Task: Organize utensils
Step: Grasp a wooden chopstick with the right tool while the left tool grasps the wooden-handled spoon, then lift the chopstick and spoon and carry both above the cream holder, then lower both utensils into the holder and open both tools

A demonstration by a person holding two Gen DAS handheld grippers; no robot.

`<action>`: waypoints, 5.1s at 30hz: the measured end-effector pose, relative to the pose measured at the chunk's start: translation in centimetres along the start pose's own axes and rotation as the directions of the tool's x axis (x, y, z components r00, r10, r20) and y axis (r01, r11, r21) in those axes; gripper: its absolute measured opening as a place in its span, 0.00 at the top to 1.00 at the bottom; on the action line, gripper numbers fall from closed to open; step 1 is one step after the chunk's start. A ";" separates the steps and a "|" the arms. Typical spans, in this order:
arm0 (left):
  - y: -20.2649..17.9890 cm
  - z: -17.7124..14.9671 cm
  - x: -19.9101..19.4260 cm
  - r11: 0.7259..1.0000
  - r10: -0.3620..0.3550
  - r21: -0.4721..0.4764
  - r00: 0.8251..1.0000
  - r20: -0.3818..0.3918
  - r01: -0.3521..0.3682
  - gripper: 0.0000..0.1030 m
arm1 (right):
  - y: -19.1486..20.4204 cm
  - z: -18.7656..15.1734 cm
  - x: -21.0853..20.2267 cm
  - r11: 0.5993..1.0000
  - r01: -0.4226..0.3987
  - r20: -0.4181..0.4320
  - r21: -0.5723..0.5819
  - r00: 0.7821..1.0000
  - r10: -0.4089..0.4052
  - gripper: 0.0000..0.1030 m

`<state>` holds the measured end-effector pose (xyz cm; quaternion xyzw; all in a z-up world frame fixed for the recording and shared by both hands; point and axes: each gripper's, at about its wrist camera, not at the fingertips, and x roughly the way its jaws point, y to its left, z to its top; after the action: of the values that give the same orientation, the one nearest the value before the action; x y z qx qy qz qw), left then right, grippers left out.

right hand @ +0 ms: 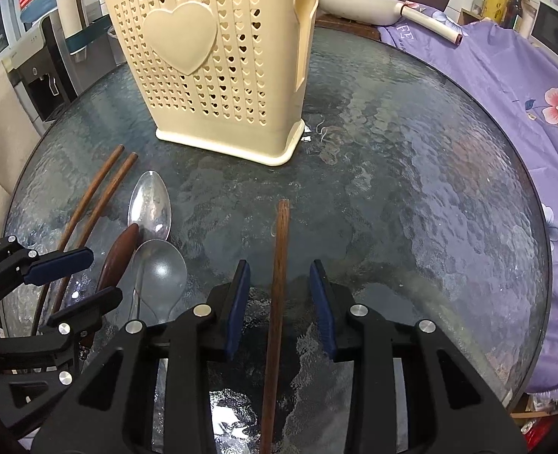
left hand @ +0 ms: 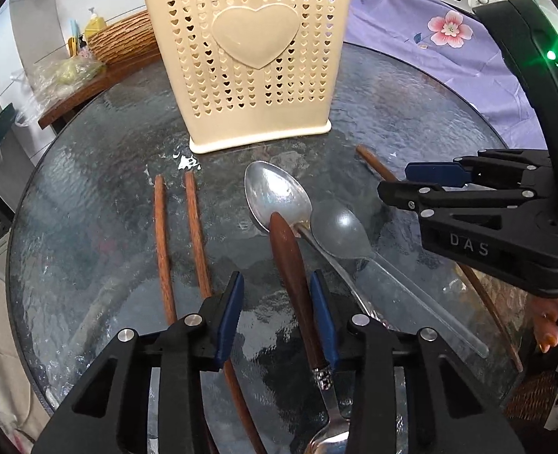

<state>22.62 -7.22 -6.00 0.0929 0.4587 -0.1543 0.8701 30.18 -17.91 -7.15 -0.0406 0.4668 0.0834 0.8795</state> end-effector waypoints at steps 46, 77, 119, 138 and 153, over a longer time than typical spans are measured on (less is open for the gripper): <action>2.7 2.4 0.0 0.992 -0.017 -0.125 0.998 0.062 0.025 0.85 | 0.3 2.0 -1.2 0.991 -0.135 0.079 0.000 0.988 0.135 0.93; 4.0 1.8 -8.3 0.980 -0.114 -0.128 0.962 0.246 0.149 0.86 | -3.5 1.7 -12.5 0.942 -0.334 0.360 0.030 0.883 0.302 0.93; 4.1 5.6 -15.9 0.982 -0.155 -0.037 0.896 0.415 0.187 0.86 | -3.2 4.7 -22.1 0.934 -0.350 0.494 -0.073 0.801 0.339 0.93; 7.8 20.1 -20.0 0.972 0.044 -0.215 0.828 0.560 0.094 0.86 | -3.5 17.9 -27.7 0.974 -0.224 0.697 -0.014 0.697 0.170 0.93; 7.9 19.4 -11.4 0.965 0.042 -0.250 0.894 0.447 0.080 0.86 | -4.3 16.8 -18.1 0.981 -0.189 0.605 0.052 0.787 0.119 0.93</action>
<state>34.26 -3.59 14.52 -0.0654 0.2631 -0.1182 0.9553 34.66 -21.56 17.27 0.0745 0.1707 0.1375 0.9728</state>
